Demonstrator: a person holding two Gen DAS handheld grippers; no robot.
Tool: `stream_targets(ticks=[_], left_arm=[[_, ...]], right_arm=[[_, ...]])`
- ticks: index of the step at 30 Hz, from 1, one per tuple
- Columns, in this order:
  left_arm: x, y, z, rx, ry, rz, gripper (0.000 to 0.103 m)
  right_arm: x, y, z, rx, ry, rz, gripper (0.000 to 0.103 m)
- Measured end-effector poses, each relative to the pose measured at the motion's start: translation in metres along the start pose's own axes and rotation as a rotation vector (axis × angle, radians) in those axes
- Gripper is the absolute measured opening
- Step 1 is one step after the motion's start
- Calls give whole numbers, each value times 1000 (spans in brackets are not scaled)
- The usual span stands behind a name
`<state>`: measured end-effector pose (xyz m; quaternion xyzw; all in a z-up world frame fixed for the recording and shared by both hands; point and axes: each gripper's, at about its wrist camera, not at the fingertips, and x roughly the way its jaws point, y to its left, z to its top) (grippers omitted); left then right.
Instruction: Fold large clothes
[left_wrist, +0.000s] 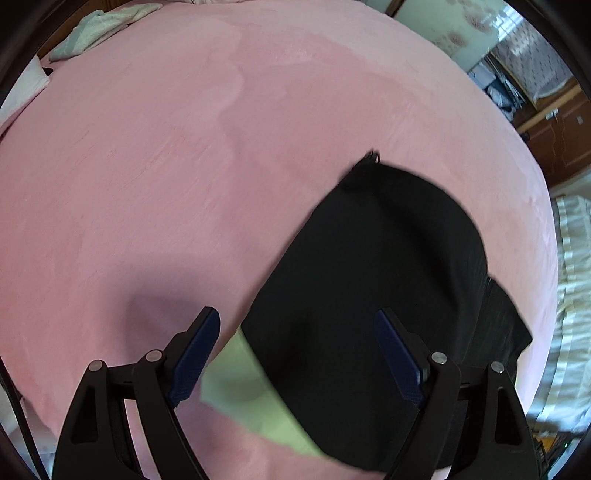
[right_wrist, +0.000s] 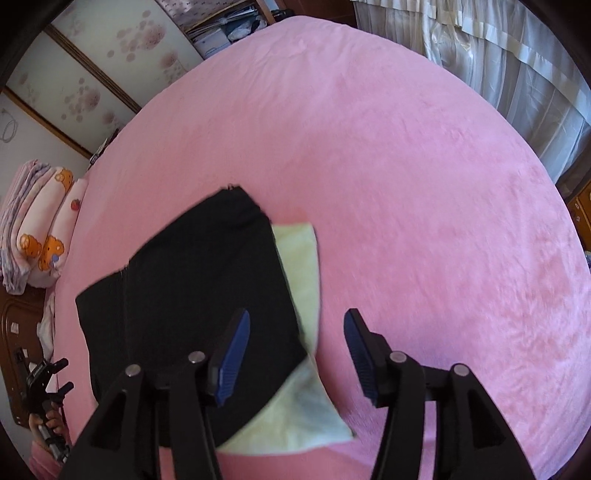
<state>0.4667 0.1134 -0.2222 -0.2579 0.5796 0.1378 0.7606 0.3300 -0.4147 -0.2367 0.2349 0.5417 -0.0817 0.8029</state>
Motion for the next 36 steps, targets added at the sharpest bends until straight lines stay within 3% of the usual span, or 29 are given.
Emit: stream_targets(ticks=[6,10,14,23,27,30,31,33,34,36], left_arm=[[-10,19,-39,86,28,-7,84],[-13,18,-56,215,58,-28,92],[-11,24,-76,350,85,-22,93],[15,42,-87,404,185,-47,93],[34,49,-76,371,184,-75,93],[59,53,-65,307,267,-86,93],[65,54,-62,283,295,-96,92],[68,50,-59,278,307,-126,80],[68,47,-59,291,304,-121,66],[64,40,-62,331,285,-92,50]], right_arm=[[1,-11,-41,-16,76,37,55],[10,-6,-57,-102,119,53,55],[21,0,-66,-202,163,50,55],[40,7,-73,-334,185,-2,54],[40,6,-72,-319,174,-10,25],[37,5,-73,-284,181,25,18],[36,5,-74,-284,185,30,15],[33,8,-77,-306,197,28,10],[32,10,-78,-320,205,22,9],[28,10,-84,-337,223,8,9]])
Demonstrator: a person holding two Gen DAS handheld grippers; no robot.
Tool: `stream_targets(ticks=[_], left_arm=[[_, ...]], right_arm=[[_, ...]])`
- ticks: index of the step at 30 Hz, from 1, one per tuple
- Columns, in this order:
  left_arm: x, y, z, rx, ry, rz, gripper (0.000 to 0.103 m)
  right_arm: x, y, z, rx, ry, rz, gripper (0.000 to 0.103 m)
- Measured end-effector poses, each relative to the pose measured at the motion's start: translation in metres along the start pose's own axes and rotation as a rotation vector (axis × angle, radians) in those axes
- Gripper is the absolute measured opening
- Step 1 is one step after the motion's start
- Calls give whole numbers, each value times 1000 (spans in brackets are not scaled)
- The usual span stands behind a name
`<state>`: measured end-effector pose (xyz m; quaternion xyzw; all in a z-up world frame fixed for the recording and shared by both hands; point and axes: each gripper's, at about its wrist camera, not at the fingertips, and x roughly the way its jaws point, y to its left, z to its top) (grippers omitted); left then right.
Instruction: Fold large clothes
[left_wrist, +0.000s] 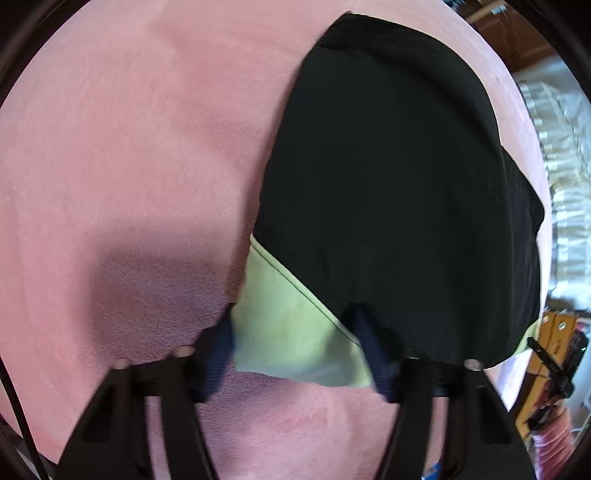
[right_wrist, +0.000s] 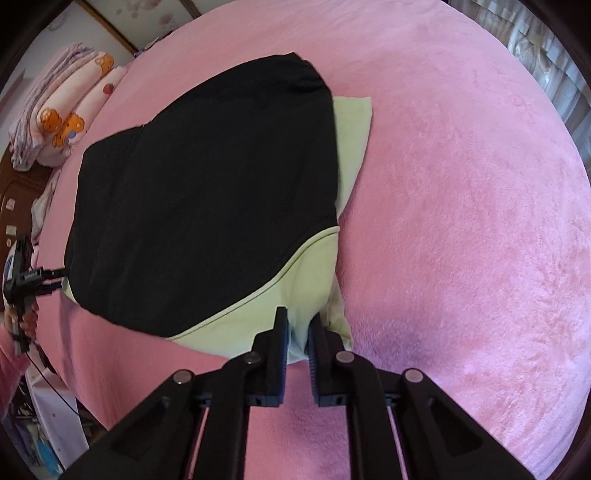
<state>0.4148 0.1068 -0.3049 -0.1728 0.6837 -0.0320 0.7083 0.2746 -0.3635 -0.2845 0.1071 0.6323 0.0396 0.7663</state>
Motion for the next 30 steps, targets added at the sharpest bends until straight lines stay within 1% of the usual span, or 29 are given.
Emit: stream_targets(ticks=[1,2,3,4,7,9,13,17,19,21,22,24,26,27,28,29,30], left_arm=[[-1,-4,-2,21,-5,11,33],[-2,-7,-3,34,-9,21,28],[-3,-9,-5,45,-12,37,25],[-3,-11,-8,56,-12,53,17],[-3,-12,-17,62,-11,60,13],[-1,-11,-17,49,0,53,12],[7,-5,-22,15,10,44,12],[13,-1,-24,6,13,42,12],[14,0,-23,-6,17,42,13],[9,-5,-22,-6,0,81,16],[3,-7,-28,2,-18,114,17],[-9,-21,-33,15,-67,195,27],[-23,-37,-39,24,-132,228,49],[-31,-45,-41,26,-166,239,56],[-39,-53,-43,27,-204,254,68],[-46,-62,-44,28,-246,254,75],[-53,-72,-45,24,-286,240,76]], right_arm=[[-1,1,-3,-3,14,-4,8],[-1,1,-5,-3,23,-5,8],[-3,1,-7,1,24,-2,8],[-4,0,-9,7,21,5,8],[-8,-4,-15,44,17,24,8],[-7,-5,-19,59,19,29,8],[2,-4,-20,75,31,33,8],[3,-13,-23,86,31,50,8],[8,-12,-19,77,40,46,8],[8,-9,-14,66,47,26,9],[5,-4,-13,57,44,8,9],[-7,10,-10,11,12,-57,11],[-21,23,-8,-8,-30,-121,14],[-26,27,-8,-6,-47,-154,16],[-33,31,-6,-4,-72,-187,17],[-40,35,-5,1,-107,-215,17],[-48,39,-2,5,-150,-243,19]])
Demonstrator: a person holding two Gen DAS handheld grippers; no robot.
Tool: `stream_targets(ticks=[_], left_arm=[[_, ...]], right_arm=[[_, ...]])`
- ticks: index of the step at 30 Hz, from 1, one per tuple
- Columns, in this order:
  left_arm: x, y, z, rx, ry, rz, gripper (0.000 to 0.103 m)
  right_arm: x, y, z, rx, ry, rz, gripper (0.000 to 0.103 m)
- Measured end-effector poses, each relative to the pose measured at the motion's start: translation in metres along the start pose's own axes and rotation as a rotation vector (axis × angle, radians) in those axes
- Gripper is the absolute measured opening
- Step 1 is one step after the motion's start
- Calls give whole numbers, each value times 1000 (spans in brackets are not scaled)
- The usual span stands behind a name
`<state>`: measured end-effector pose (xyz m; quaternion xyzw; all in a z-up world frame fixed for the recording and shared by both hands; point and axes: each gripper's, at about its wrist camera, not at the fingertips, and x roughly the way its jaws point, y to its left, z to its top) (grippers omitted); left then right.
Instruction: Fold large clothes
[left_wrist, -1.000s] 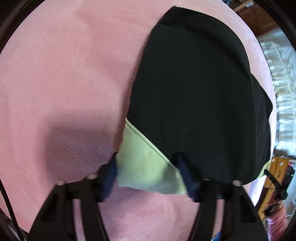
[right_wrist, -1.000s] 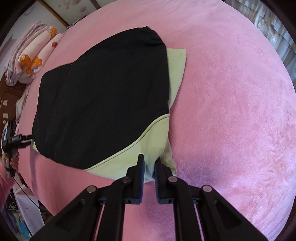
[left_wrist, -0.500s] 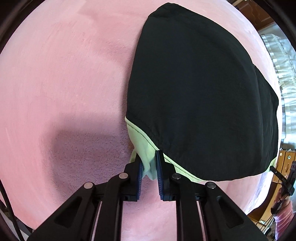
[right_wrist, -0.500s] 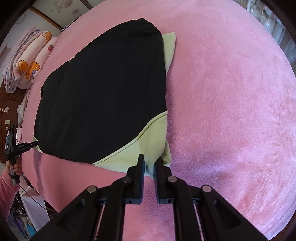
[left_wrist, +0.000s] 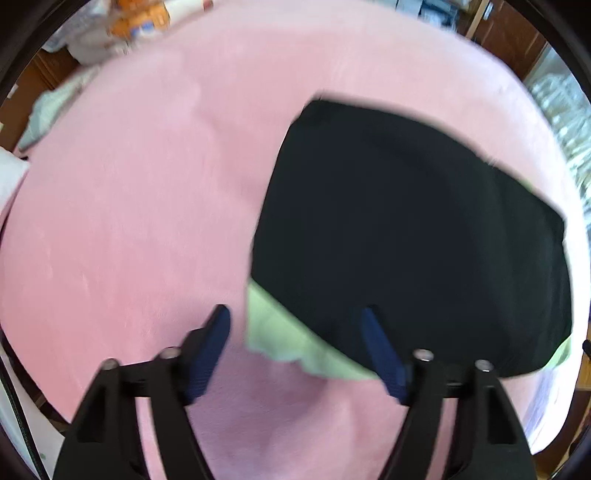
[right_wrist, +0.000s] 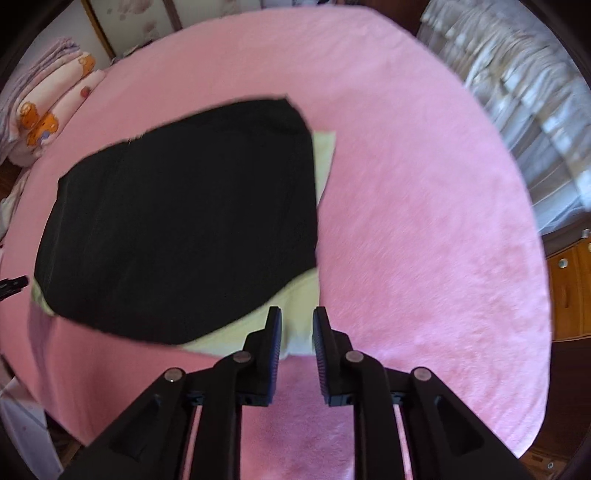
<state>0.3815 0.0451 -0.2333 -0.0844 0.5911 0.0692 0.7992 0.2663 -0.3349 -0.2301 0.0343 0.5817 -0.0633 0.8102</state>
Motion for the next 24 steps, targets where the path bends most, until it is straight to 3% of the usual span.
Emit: stream_targets(ticks=[2,5,10,12,15,17,19,22,24], left_arm=[[-8,-15,6,-14,-41,-30,76],[-5,-48,15,-13,-70,-101,76],[19,-107,43,43,-82,-128,73],[31,-122,57,36,-72,-172,67],[47,-135,81,9,-56,-207,48],[61,-135,95,-7,-41,-215,25],[75,-142,106,-24,-24,-211,8],[92,-138,118,-74,-1,-254,8],[104,-137,124,-94,24,-287,7]], right_arm=[[-11,3,9,14,-76,-23,22],[-19,19,27,41,-183,30,25],[-2,67,54,67,-247,136,25],[12,88,68,97,-232,210,25],[30,114,87,108,-237,273,25],[41,132,102,100,-255,299,24],[54,146,113,78,-272,320,22],[76,172,126,30,-259,354,5],[89,184,135,-2,-245,367,4]])
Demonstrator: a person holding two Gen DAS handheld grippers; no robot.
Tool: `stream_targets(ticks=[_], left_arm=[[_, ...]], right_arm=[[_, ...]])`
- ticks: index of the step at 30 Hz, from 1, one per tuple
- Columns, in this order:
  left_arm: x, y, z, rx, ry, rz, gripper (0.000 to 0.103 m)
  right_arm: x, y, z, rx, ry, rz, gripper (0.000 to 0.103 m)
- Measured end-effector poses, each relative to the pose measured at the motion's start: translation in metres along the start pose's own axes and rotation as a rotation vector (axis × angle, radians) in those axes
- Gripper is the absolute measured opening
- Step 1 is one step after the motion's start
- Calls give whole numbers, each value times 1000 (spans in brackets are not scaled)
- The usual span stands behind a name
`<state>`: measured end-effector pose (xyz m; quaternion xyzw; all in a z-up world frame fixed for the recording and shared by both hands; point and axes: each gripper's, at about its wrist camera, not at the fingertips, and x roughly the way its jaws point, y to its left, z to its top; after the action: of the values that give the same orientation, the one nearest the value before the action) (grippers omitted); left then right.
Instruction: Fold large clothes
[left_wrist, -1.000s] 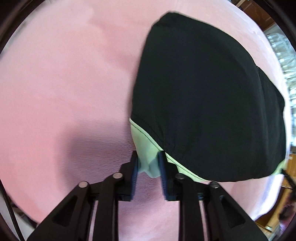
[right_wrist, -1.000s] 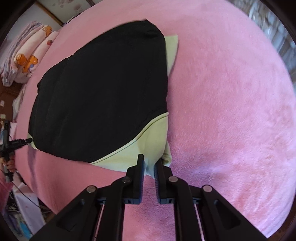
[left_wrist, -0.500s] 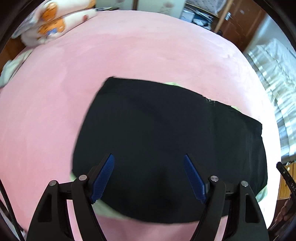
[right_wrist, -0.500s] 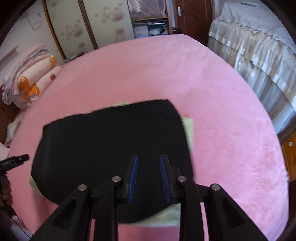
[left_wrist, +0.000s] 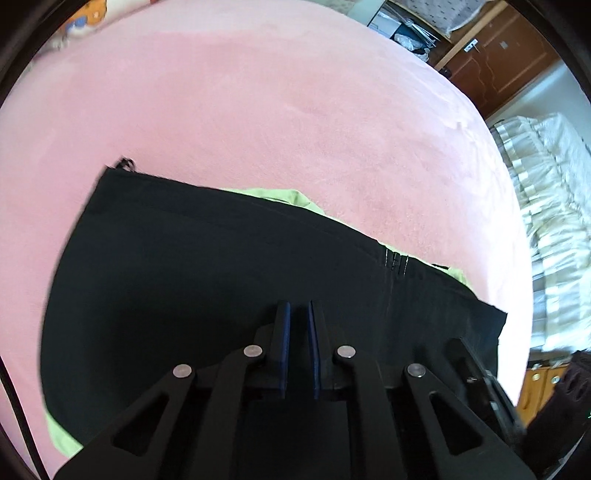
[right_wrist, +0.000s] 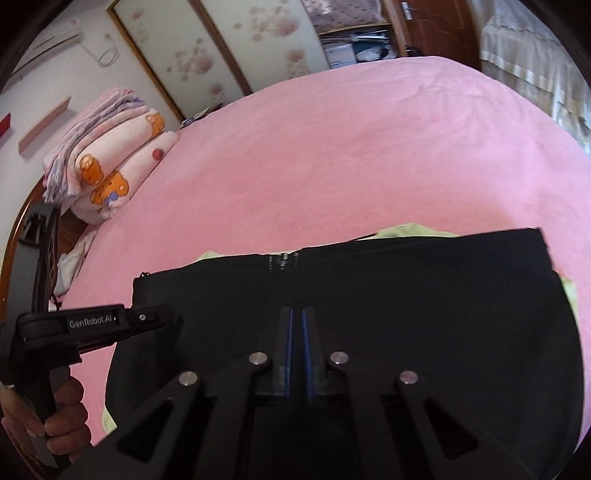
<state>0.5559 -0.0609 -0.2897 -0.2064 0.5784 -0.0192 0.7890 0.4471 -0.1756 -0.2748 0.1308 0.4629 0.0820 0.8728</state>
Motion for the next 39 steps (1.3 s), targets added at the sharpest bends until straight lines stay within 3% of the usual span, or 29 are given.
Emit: stream_targets(ticks=[8,12,16,20,24,27,36,39], left_arm=[[32,2,1,-19,59,17,7],[35,10,5,-36,46,31,7],[38,27,12,-68,11,135,7],[36,56,18,-136,-5,137,7],[34,76,23,-132,-43,247,8],[38,84,29,-92,-59,331,8],[37,87,33,-73,-72,439,8],[27,78,22,-84,-86,423,8]], right_arm=[[38,11,5,-33,42,28,3],[56,11,5,-80,83,-26,3],[60,-8,8,-63,95,-75,0],[48,-29,8,-83,81,-125,0],[36,-51,7,-116,75,-256,0],[25,-82,6,-47,73,-325,0],[-20,-161,-1,108,98,-574,0],[-36,-170,-1,126,91,-635,0]])
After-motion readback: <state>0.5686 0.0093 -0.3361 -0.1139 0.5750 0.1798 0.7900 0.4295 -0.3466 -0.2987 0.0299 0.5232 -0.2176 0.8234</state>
